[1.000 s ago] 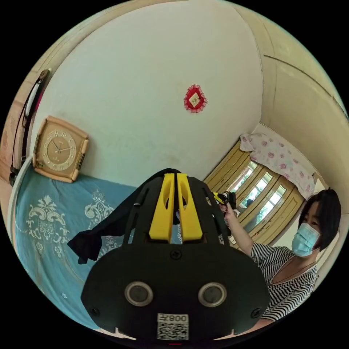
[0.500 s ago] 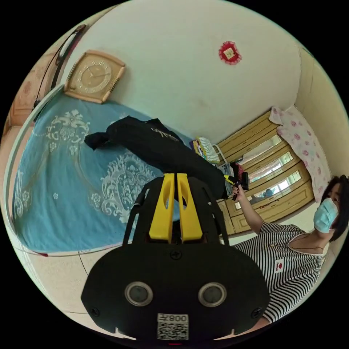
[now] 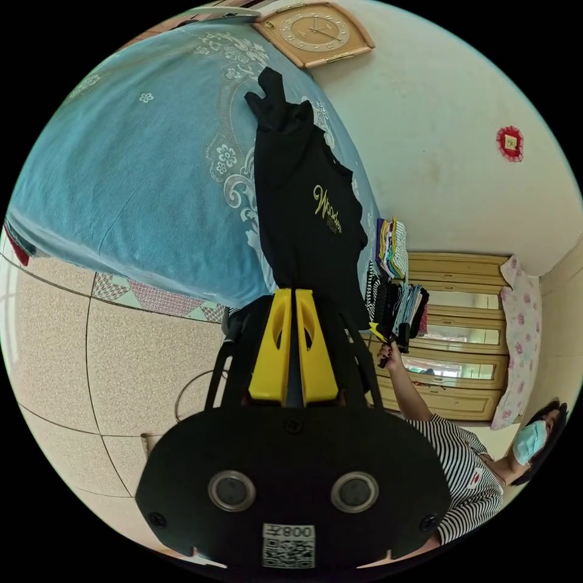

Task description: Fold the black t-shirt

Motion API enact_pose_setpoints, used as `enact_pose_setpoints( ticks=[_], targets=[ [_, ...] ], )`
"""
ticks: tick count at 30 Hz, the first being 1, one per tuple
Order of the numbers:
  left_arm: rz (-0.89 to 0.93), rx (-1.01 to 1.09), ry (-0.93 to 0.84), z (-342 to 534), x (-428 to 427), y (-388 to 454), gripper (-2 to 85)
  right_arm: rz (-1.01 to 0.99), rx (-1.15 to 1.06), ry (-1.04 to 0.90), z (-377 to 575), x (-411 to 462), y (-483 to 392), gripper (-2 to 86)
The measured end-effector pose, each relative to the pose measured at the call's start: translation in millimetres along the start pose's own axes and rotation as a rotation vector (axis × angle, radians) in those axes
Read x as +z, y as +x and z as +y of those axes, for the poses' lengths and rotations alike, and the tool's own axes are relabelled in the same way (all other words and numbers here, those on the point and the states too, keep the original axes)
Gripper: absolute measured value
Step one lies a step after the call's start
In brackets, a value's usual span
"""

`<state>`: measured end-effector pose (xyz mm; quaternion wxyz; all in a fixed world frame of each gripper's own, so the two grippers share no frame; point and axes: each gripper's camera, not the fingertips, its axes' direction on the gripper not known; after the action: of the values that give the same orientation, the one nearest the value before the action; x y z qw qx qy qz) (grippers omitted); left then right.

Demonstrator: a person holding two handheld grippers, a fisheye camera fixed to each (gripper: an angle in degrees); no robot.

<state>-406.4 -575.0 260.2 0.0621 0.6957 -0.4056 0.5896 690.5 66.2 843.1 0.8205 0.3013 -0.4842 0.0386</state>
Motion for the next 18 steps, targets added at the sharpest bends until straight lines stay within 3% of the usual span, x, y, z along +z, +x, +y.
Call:
enact_pose_setpoints(
  ticks=[18],
  targets=[
    [0.016,0.013,0.034,-50,33,18,0.9,0.015,-0.055,-0.017,9,-36,-9,1.4]
  ],
)
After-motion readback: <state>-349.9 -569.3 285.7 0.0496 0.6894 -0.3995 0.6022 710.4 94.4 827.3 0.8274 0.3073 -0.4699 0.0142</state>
